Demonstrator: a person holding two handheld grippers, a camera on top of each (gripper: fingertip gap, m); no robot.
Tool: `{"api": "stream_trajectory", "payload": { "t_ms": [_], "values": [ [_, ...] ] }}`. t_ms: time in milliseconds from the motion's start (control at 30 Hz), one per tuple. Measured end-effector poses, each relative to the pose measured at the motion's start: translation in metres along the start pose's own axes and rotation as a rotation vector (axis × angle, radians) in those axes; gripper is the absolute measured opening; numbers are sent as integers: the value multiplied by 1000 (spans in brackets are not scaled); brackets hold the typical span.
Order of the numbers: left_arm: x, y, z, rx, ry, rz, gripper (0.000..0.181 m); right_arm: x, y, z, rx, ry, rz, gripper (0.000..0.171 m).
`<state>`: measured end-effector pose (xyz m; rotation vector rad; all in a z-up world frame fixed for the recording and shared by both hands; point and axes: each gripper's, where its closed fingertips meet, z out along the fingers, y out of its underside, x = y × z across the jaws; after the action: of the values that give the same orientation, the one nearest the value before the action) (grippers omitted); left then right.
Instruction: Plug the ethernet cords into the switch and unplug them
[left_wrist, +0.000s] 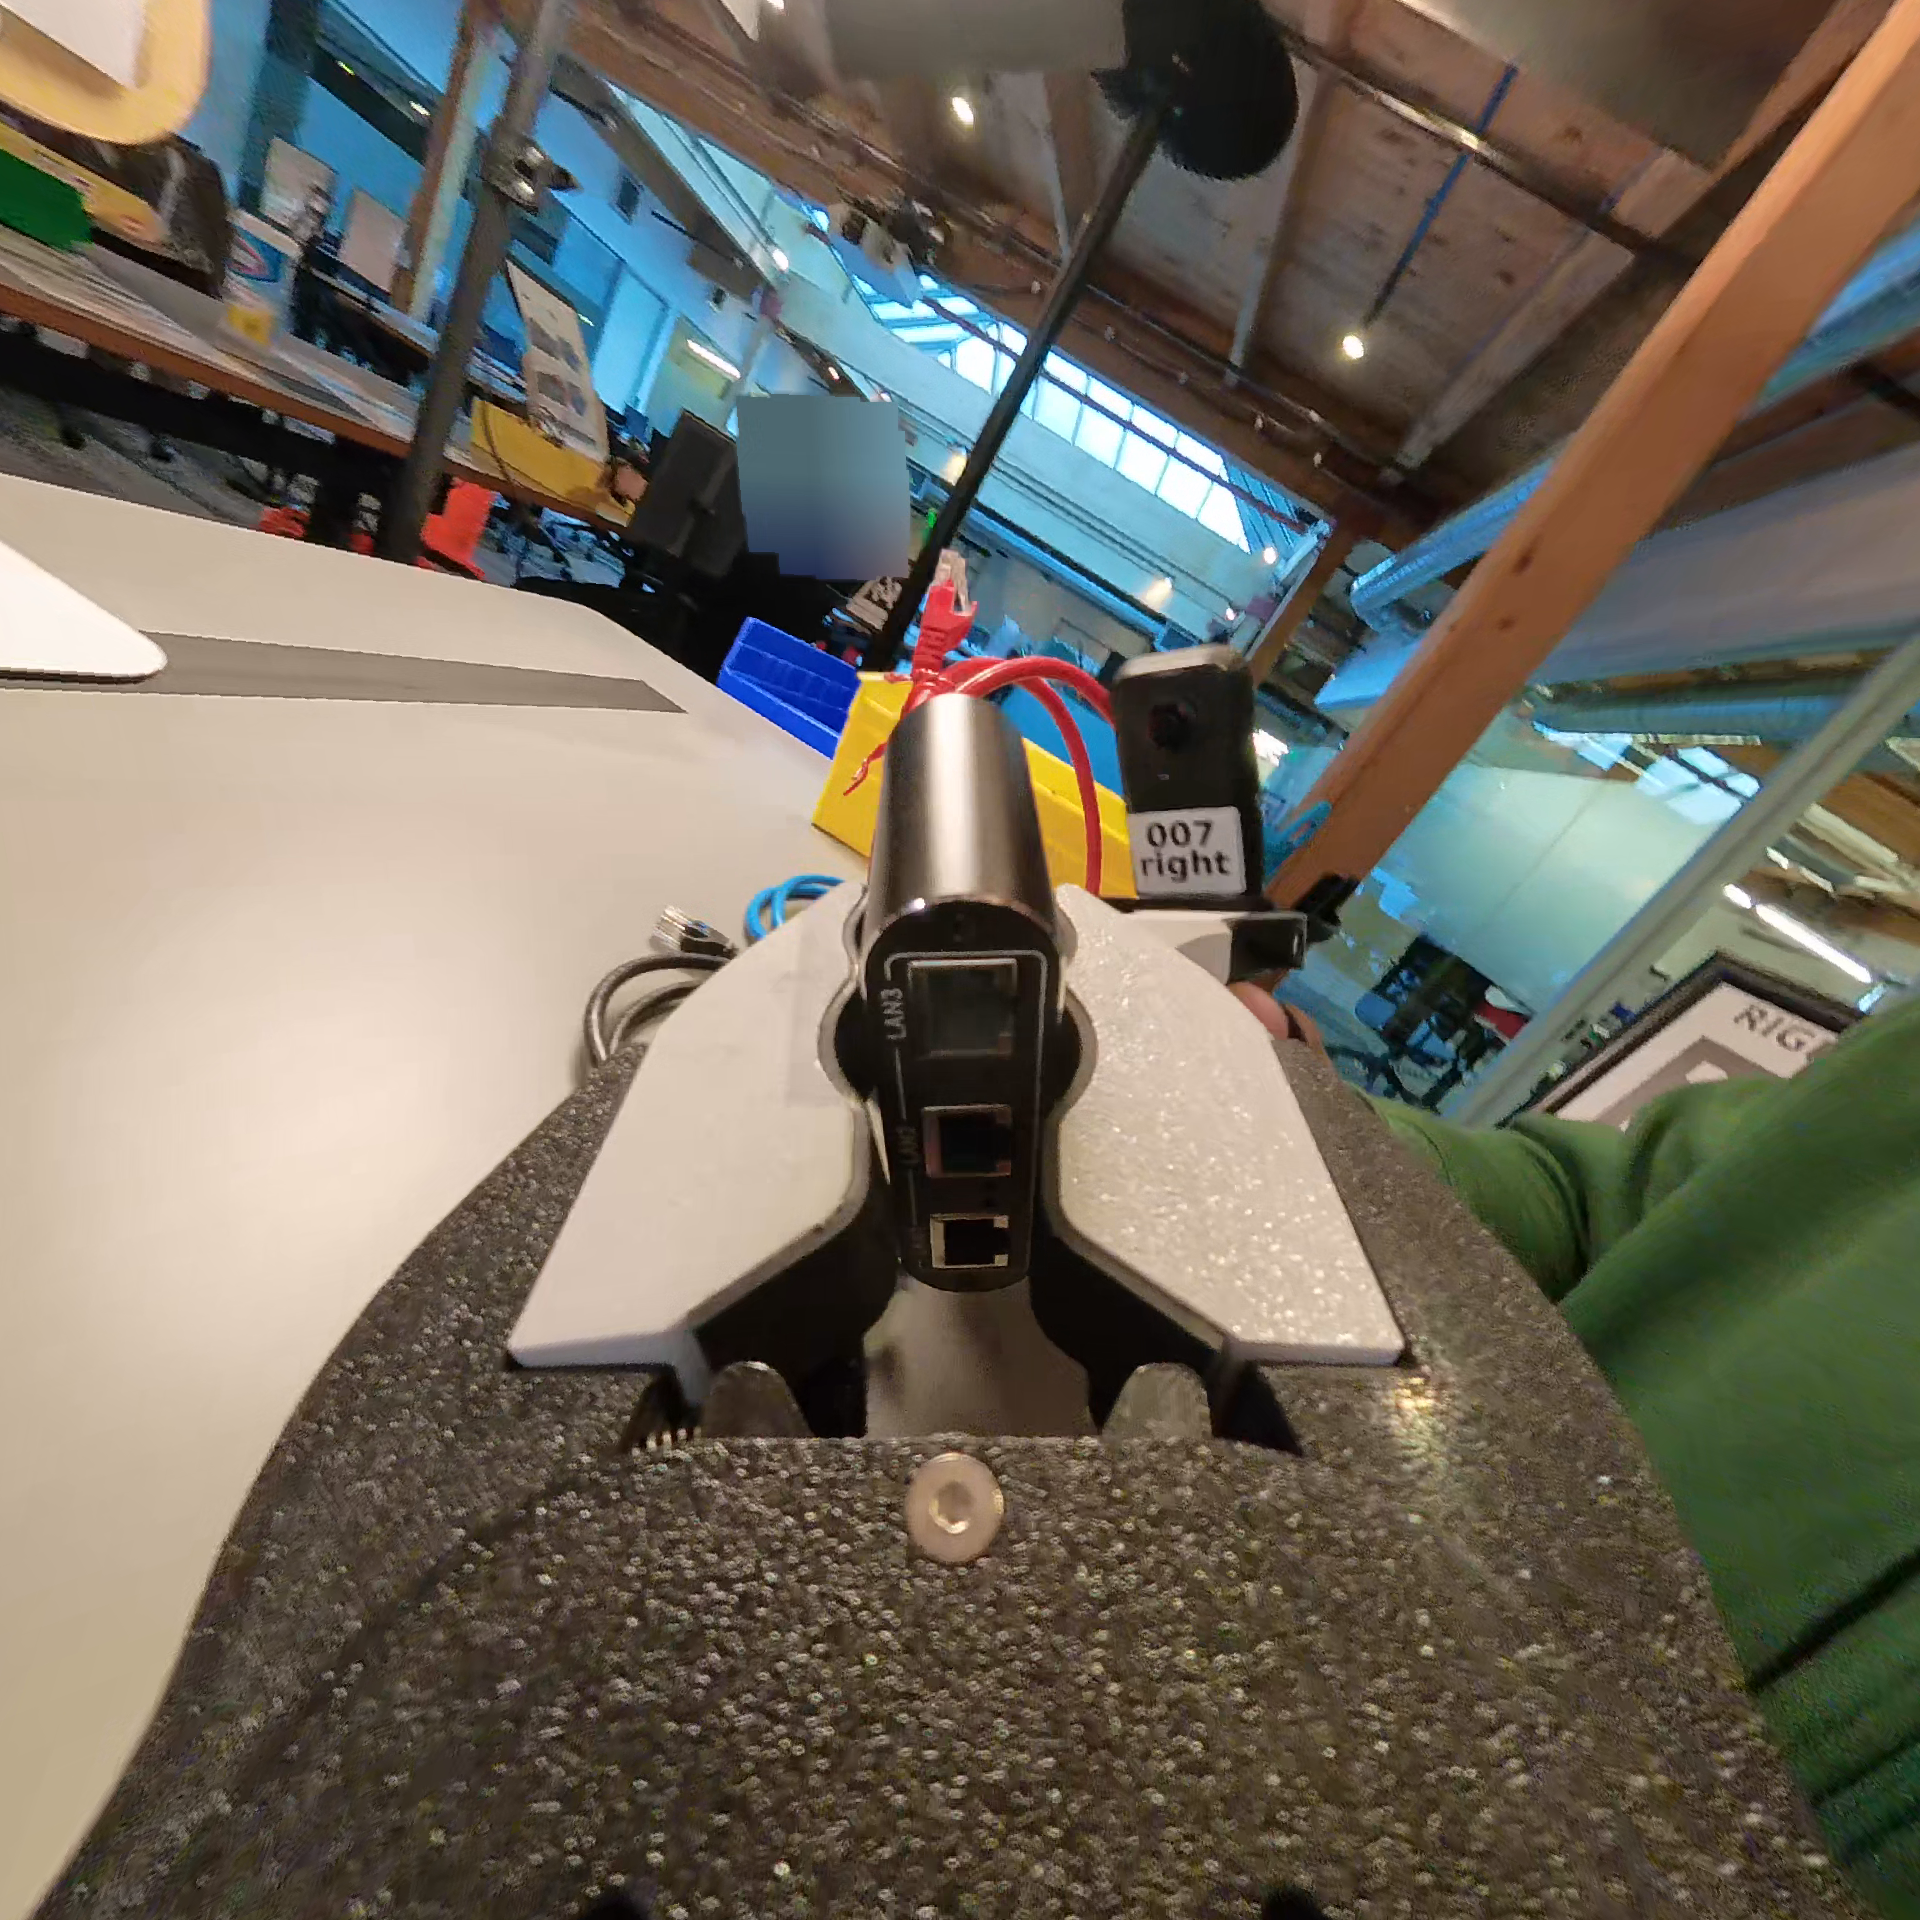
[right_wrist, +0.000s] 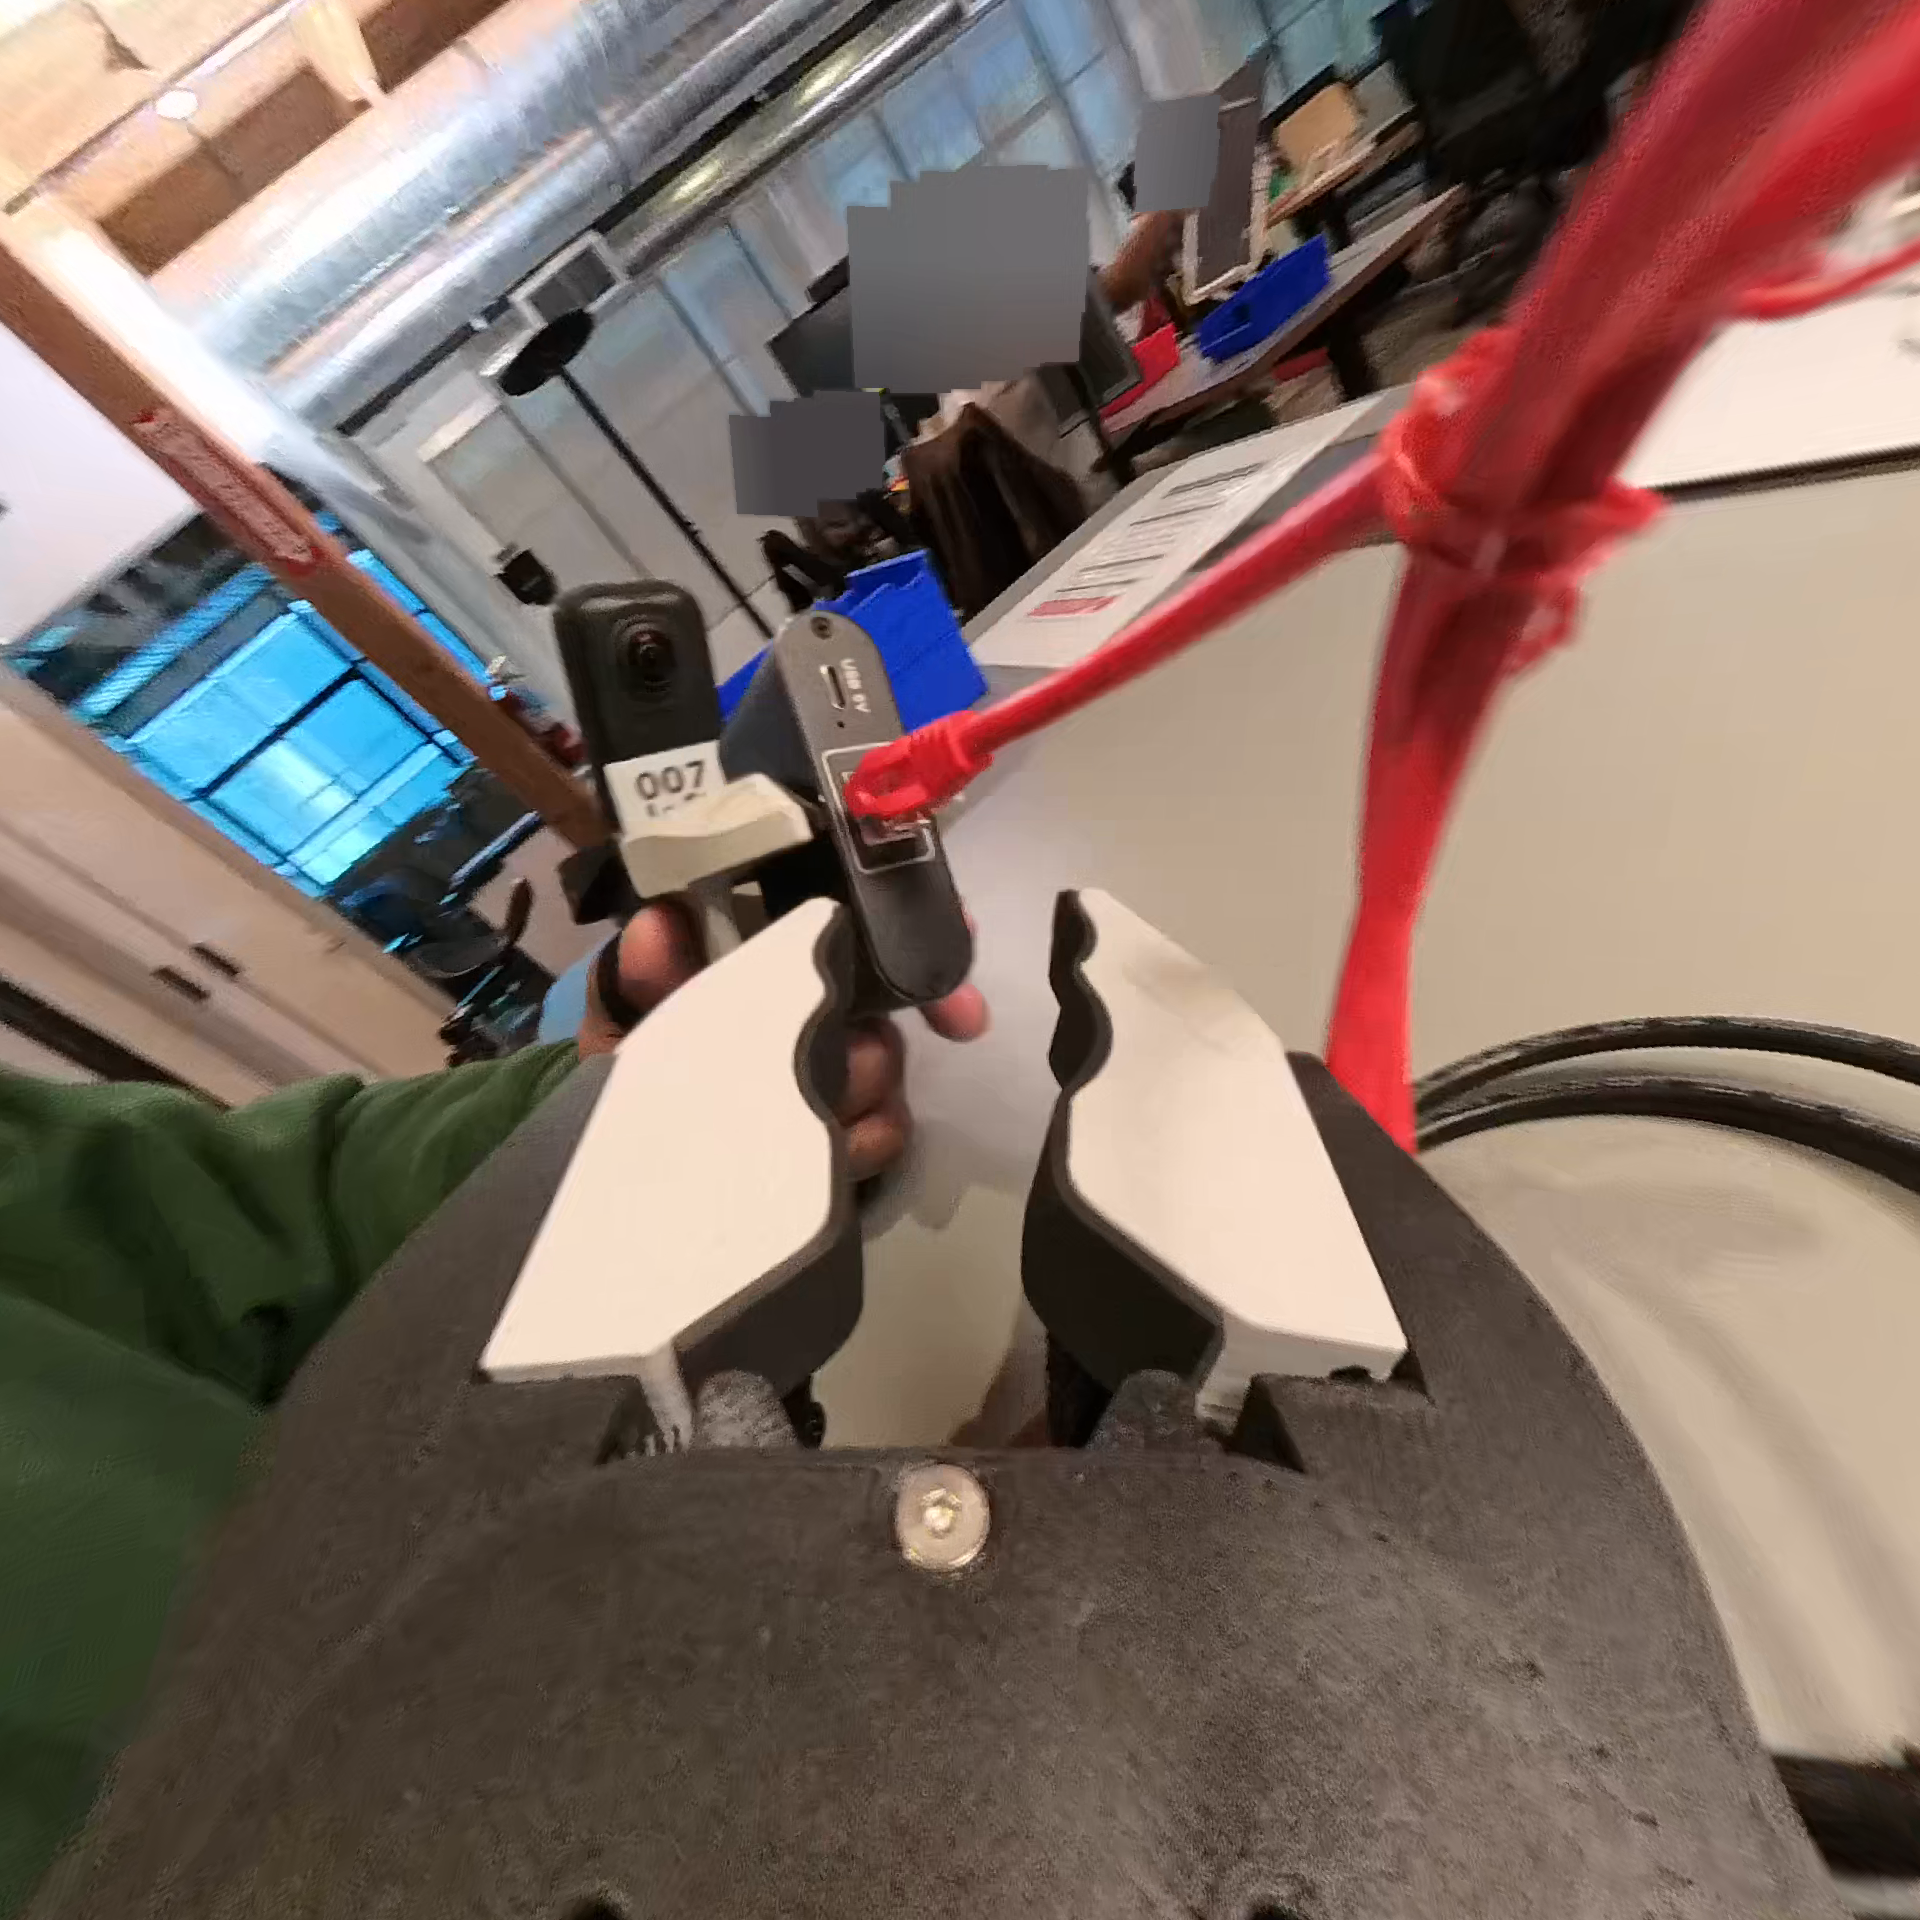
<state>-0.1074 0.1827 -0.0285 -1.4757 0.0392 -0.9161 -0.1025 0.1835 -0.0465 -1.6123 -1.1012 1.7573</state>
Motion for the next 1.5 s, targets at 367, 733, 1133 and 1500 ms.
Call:
{"api": "stream_trajectory", "payload": {
  "t_ms": [367, 733, 1133, 1500],
  "values": [
    [19, 17, 7, -107, 103, 90, 28, -9, 1, -13, -6, -141, -146, 39],
    [24, 26, 6, -168, 143, 151, 28, -17, 1, -16, 13, -200, -179, 25],
    [28, 25, 7, -152, 126, 221, 28, -21, 0, -17, 51, -207, -183, 23],
    [26, 23, 10, -117, 3, 371, 28, -18, -6, -20, 118, -110, -243, 18]
  ]
}}
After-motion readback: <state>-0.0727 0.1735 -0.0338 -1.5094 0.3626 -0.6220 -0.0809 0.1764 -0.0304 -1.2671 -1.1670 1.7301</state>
